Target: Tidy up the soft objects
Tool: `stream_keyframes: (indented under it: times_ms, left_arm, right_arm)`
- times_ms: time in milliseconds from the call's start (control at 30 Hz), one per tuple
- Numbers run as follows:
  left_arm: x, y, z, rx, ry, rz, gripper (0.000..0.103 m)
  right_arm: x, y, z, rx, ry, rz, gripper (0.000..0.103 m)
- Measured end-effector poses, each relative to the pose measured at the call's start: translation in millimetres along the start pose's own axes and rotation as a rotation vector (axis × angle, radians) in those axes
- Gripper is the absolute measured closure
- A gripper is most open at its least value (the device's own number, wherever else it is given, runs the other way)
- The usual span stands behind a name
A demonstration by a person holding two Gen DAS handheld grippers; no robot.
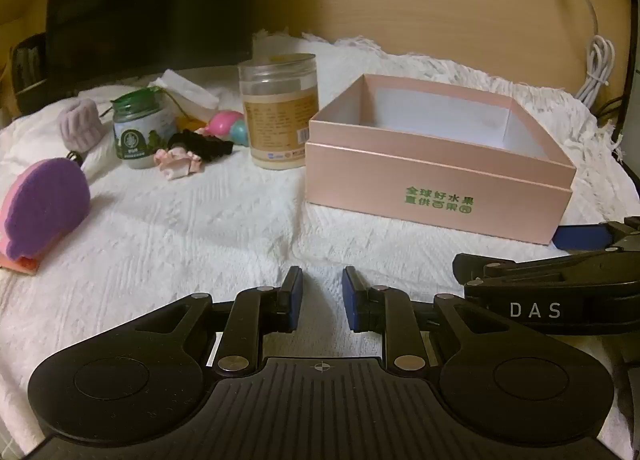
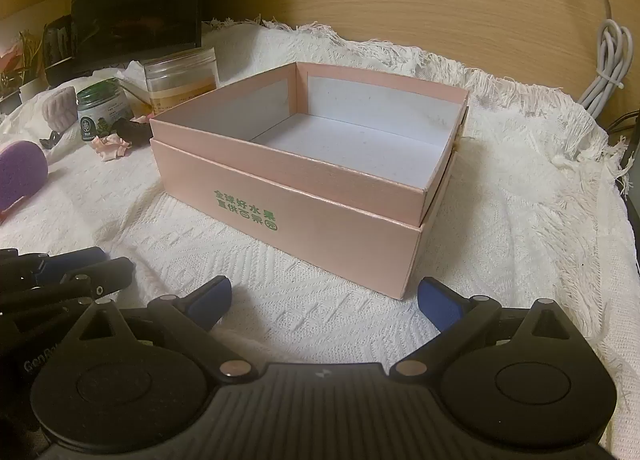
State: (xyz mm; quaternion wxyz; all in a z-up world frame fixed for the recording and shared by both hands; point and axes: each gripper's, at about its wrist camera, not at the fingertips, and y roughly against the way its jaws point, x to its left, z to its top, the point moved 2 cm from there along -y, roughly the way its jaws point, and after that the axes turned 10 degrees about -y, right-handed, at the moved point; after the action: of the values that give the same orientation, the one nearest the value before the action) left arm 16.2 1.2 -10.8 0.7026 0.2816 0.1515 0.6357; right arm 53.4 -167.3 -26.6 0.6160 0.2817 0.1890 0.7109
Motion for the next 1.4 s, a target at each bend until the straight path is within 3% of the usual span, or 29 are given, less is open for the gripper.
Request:
stream_keyframes:
  times_ms: [1400]
  left_arm:
    - [-1.4, -0.7, -0.1, 0.003, -0.025, 0.020, 0.078]
  right_arm:
    - [0.0, -0.1, -0.3, -0.001, 0.000, 0.000, 0.003]
